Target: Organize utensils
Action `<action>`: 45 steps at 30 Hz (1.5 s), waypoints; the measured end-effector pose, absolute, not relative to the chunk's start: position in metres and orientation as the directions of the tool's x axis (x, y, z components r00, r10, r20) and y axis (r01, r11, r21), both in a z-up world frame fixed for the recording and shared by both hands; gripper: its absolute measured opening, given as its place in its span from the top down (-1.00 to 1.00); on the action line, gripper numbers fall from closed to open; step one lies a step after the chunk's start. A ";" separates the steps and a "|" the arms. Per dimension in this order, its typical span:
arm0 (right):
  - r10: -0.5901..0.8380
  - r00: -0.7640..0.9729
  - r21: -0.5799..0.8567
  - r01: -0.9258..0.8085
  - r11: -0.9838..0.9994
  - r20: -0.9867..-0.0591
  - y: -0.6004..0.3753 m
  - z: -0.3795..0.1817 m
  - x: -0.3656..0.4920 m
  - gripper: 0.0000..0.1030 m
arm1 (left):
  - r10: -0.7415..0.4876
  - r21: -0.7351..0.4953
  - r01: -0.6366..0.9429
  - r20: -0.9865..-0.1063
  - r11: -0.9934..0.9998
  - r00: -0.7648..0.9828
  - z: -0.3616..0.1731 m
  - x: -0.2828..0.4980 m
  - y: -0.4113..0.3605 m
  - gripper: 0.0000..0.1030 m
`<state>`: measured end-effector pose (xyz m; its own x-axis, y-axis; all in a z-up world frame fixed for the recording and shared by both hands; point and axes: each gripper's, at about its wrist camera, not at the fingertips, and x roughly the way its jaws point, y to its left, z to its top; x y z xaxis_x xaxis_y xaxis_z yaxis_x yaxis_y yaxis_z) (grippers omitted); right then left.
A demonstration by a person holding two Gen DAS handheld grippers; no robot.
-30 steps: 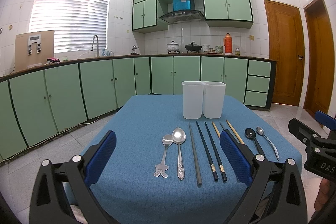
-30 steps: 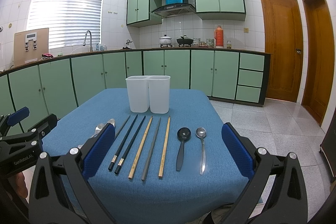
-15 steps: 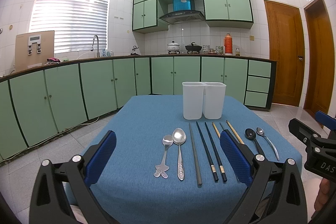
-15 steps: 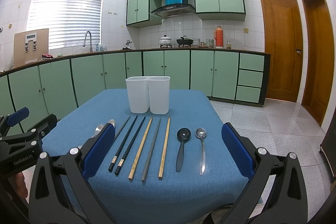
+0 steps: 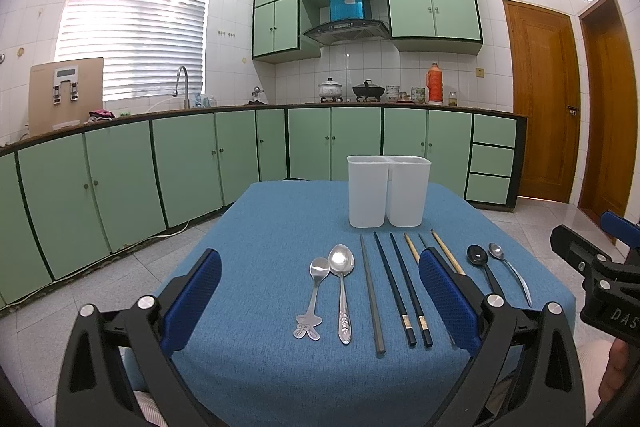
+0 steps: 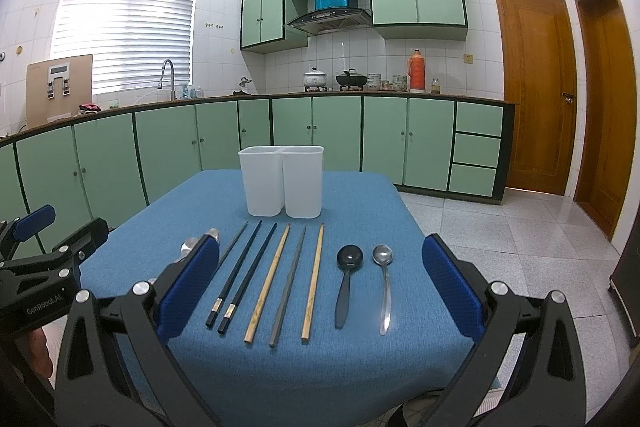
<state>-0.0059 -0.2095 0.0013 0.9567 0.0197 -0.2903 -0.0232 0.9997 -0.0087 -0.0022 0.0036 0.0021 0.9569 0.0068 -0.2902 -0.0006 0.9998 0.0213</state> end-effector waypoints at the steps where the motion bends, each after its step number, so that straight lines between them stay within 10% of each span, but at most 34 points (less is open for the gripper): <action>1: 0.012 0.958 -0.010 -0.016 1.000 -0.288 -0.211 0.002 -0.004 -0.91 | 0.007 0.021 -0.001 -0.294 1.000 0.956 0.003 0.000 0.006 -0.88; 20: -0.076 0.891 -0.031 0.070 0.997 -0.447 -0.264 0.000 0.123 -0.90 | 0.061 0.053 -0.037 -0.569 0.998 0.820 -0.005 0.146 0.058 -0.88; 26: -0.085 0.856 -0.076 0.054 0.996 -0.510 -0.265 -0.010 0.152 -0.62 | 0.041 0.057 -0.002 -0.691 0.998 0.722 -0.031 0.185 0.059 -0.88; 45: -0.065 0.825 -0.046 0.047 0.998 -0.561 -0.263 -0.028 0.178 -0.52 | 0.042 0.094 0.052 -0.789 0.994 0.613 -0.081 0.218 0.043 -0.67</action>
<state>0.1776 -0.2630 -0.0284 0.8252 -0.0646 -0.5611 0.0471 0.9978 -0.0456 0.2184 0.0435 -0.0810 0.6135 0.0422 -0.7886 0.0521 0.9942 0.0937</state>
